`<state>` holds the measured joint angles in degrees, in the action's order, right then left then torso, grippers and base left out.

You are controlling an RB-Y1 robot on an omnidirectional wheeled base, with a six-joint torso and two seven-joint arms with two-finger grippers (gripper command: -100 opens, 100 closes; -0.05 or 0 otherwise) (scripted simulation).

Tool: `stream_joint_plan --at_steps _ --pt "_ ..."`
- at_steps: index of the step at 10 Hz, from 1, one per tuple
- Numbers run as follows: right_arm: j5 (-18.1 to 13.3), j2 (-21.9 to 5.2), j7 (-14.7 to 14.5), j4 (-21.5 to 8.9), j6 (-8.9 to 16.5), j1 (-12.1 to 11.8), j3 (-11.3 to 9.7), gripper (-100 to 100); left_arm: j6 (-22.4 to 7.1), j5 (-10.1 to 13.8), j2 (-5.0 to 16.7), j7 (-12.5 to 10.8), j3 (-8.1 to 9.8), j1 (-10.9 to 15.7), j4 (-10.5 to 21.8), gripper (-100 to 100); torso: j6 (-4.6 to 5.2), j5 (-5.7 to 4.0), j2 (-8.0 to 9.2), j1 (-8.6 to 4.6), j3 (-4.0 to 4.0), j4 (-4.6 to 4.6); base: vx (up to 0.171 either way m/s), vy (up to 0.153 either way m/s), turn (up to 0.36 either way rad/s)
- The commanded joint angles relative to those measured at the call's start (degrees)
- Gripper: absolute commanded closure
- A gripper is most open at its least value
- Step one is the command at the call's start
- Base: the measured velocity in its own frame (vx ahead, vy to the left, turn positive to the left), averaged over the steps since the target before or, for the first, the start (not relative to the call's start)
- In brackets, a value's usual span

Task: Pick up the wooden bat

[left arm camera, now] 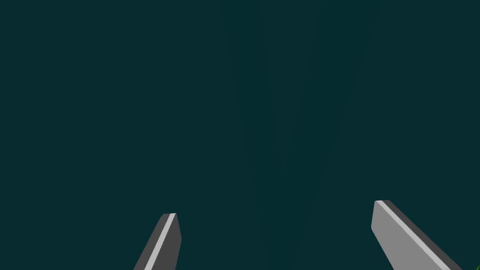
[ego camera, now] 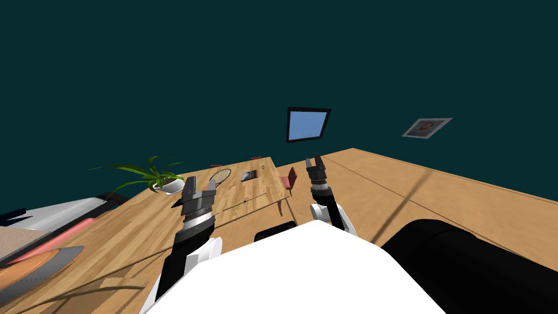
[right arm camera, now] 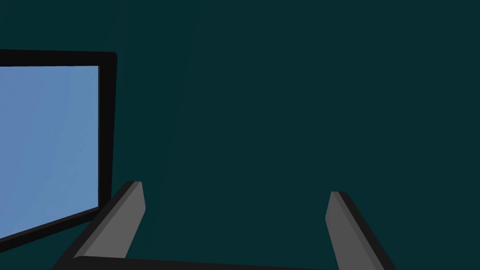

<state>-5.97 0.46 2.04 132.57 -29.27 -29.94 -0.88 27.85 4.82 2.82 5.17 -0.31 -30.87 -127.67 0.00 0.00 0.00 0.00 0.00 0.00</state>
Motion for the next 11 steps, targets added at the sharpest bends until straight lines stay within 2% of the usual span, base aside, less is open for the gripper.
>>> stream_joint_plan --at_steps 1,3,4,6,7,8,9,10,11 --pt "0.0 0.0 0.0 0.0 0.0 0.0 0.0 0 -2.16 0.3 1.73 -0.37 0.83 0.87 1.63 -100 0.0 0.0 0.0 0.0 0.0 0.0 -0.025 -0.02 -0.077" --pt "0.0 0.0 0.0 0.0 0.0 0.01 -0.01 0 -4.94 0.73 3.47 -0.89 2.07 2.1 3.94 -100 0.01 -0.02 0.17 -0.13 0.1 0.03 -0.06 -0.054 -0.088" --pt "0.0 0.01 0.0 0.0 0.0 0.01 -0.01 0 -5.33 0.73 3.47 -0.89 2.07 2.1 3.94 -100 0.02 -0.04 0.21 -0.22 0.12 0.05 -0.038 -0.056 -0.019" --pt "0.0 0.01 0.0 0.0 0.0 0.01 -0.01 0 -8.86 1.34 5.37 -1.57 3.77 3.73 6.98 -100 0.01 -0.04 0.14 -0.17 0.08 0.03 -0.041 -0.051 -0.093" --pt "0.0 0.01 0.0 0.0 0.0 0.01 -0.01 0 -9.69 1.34 5.37 -1.57 3.77 3.73 6.98 -100 0.01 -0.04 0.16 -0.18 0.09 0.04 -0.036 -0.033 -0.041" --pt "0.0 0.0 0.0 0.0 0.0 0.0 0.0 0 -11.69 1.7 6.35 -1.97 4.78 4.67 8.71 -100 0.0 -0.03 0.14 -0.13 0.09 0.03 -0.04 -0.042 -0.082" --pt "0.0 0.0 0.0 0.0 0.0 0.01 -0.01 0 -12.26 1.7 6.35 -1.97 4.78 4.67 8.71 -100 0.01 -0.03 0.15 -0.13 0.08 0.03 -0.033 -0.035 -0.043" --pt "0.0 0.0 0.0 0.0 0.0 0.0 0.0 0 -14.18 2.09 7.35 -2.39 5.88 5.68 10.56 -100 -0.01 -0.03 0.13 -0.11 0.08 0.03 -0.031 -0.049 -0.12" --pt "0.0 0.0 0.0 0.0 0.0 0.01 -0.01 0 -15.06 2.09 7.35 -2.39 5.88 5.68 10.56 -100 0.01 -0.03 0.13 -0.15 0.07 0.03 -0.029 -0.036 -0.048"
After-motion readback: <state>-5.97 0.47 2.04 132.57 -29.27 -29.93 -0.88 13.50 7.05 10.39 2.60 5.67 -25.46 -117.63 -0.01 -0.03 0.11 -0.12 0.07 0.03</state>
